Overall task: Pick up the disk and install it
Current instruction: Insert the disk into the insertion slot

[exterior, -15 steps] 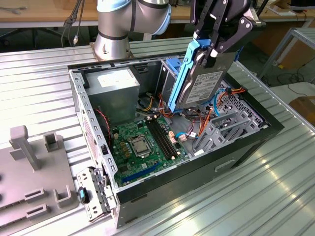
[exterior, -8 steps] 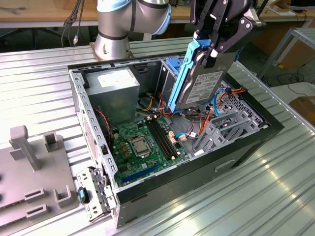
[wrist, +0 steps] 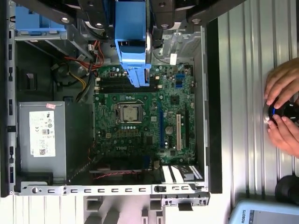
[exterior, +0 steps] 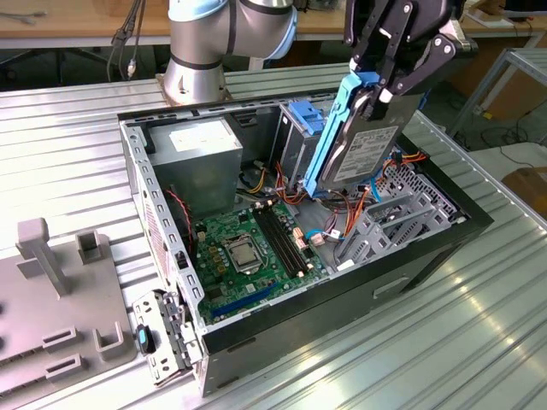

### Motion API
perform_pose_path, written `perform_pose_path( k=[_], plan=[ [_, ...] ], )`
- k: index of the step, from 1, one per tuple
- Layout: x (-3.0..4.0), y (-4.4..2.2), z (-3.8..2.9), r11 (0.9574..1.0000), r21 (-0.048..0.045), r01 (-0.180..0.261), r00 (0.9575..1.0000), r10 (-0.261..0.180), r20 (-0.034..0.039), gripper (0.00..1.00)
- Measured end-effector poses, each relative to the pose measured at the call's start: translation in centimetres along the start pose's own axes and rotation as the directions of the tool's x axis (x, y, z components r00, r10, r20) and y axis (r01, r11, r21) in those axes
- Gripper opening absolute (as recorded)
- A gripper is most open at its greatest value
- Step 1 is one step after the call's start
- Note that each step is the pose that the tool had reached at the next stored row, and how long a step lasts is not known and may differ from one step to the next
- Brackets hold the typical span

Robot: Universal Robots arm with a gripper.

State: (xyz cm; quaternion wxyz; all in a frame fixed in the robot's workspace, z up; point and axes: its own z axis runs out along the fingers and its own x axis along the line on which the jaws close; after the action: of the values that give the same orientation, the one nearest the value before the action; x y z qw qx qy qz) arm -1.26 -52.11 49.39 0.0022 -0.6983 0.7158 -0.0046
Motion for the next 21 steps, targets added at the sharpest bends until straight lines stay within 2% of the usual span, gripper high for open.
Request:
perform_pose_path(
  k=[5, 7, 11, 15, 18, 20, 21],
  plan=[
    [0.36, -1.01, 0.06, 1.0, -0.0001, 0.0, 1.0, 0.0, 0.0, 0.37],
    [0.81, -1.31, 0.09, 1.0, -0.0002, 0.0, 1.0, 0.0, 0.0, 0.37],
    [2.19, -1.93, 0.22, 1.0, -0.0004, 0.0, 1.0, 0.0, -0.0001, 0.37],
    [2.93, -2.74, 0.38, 1.0, -0.0008, 0.0, 1.0, 0.0, 0.0, 0.37],
    [3.34, -4.31, 0.6, 1.0, -0.001, 0.0, 1.0, 0.0, 0.0, 0.37],
    [3.38, -4.91, 0.69, 1.0, -0.001, 0.0, 1.0, 0.0, 0.0001, 0.37],
    [3.4, -5.46, 0.78, 1.0, -0.001, 0.0, 1.0, 0.0, -0.0001, 0.37]
  ],
)
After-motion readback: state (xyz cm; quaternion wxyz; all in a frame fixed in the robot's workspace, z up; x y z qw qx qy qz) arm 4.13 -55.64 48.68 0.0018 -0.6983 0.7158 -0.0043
